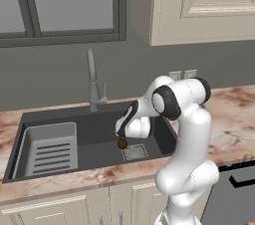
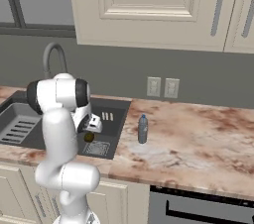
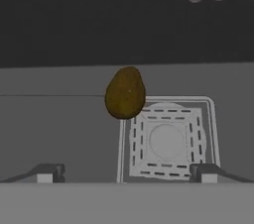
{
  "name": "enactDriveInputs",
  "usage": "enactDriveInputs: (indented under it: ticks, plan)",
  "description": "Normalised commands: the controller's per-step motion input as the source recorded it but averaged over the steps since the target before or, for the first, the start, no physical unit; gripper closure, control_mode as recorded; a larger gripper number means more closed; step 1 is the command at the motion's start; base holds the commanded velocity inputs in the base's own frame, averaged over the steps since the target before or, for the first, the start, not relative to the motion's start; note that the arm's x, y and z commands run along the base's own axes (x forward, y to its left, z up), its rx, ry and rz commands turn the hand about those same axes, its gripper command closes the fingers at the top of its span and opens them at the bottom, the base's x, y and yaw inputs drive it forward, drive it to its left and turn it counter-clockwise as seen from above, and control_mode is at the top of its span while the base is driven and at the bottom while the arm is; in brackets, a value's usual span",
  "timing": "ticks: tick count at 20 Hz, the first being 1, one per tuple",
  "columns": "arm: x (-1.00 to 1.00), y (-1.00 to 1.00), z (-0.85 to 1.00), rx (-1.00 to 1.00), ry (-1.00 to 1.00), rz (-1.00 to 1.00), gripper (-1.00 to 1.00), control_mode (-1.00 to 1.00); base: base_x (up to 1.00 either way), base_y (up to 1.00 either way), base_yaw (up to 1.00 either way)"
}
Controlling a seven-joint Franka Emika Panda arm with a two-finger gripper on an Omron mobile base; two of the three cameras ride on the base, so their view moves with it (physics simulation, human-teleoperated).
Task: Turn on the sink faucet. Then move the avocado from the counter to the sink. Turn off the sink. Move the vegetable from the sink to the pot next to the stove. Finally move the pot to the front left burner.
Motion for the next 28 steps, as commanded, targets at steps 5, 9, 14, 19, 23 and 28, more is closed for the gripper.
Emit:
enactDriveInputs:
  ticks: [5,9,14,19,23,28]
  plan:
    - [0.28,0.02,-0.28,-0.03,0.05,-0.01,-1.00,-1.00,0.00,0.00,0.00]
    - [0.30,0.14,-0.23,-0.03,0.06,-0.01,-1.00,-1.00,0.00,0.00,0.00]
    - [0.29,0.17,-0.21,-0.03,0.07,0.00,-1.00,-1.00,0.00,0.00,0.00]
    - [0.30,0.17,-0.23,-0.02,0.08,0.00,-1.00,-1.00,0.00,0.00,0.00]
    - [0.27,0.10,-0.28,-0.01,0.06,0.00,-1.00,-1.00,0.00,0.00,0.00]
    - [0.11,0.00,-0.31,0.00,0.03,0.00,-1.00,-1.00,0.00,0.00,0.00]
